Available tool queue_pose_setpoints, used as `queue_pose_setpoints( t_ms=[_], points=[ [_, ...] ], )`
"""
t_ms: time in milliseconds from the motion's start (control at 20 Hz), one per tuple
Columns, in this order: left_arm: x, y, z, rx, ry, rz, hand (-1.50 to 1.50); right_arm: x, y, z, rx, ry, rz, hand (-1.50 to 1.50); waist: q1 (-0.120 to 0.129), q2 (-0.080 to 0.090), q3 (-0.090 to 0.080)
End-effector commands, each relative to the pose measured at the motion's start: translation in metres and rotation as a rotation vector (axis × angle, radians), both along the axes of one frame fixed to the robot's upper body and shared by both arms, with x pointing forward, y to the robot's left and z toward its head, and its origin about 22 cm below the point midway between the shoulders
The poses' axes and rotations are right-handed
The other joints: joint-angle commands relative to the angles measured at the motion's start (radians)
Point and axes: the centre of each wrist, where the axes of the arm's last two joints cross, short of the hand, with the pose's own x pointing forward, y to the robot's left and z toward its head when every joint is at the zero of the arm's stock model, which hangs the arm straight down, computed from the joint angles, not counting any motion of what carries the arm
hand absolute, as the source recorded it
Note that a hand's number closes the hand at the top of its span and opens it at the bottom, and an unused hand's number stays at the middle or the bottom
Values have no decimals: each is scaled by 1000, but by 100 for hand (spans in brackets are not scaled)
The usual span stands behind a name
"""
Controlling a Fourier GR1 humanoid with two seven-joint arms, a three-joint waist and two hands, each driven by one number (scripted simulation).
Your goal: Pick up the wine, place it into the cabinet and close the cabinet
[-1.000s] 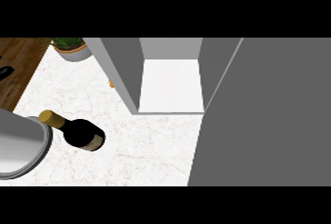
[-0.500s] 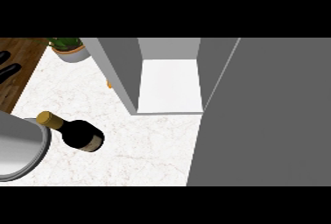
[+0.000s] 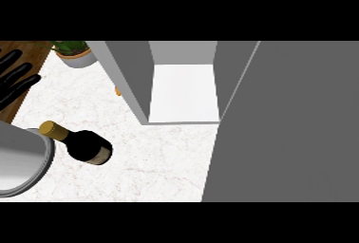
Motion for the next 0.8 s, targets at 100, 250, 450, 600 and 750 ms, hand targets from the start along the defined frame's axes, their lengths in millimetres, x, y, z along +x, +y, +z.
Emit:
queue_pose_setpoints(
  t_ms=[100,250,450,600,750],
  points=[
    [12,8,-28,11,43,-1,-150,-30,-5,15,-6,-84,-88,-150,-3,0,0],
    [17,10,-56,49,31,17,-150,-36,-9,17,-4,-84,-71,-150,-11,0,-1],
    [27,10,-65,40,44,42,-150,-33,0,11,-9,-86,-77,-150,-8,0,0],
    [24,-11,-84,62,48,48,-150,-30,-7,15,-20,-69,-74,-150,-1,1,1],
    [8,18,-102,60,46,77,-150,-33,-8,21,0,-95,-86,-150,5,0,0]
  ],
)
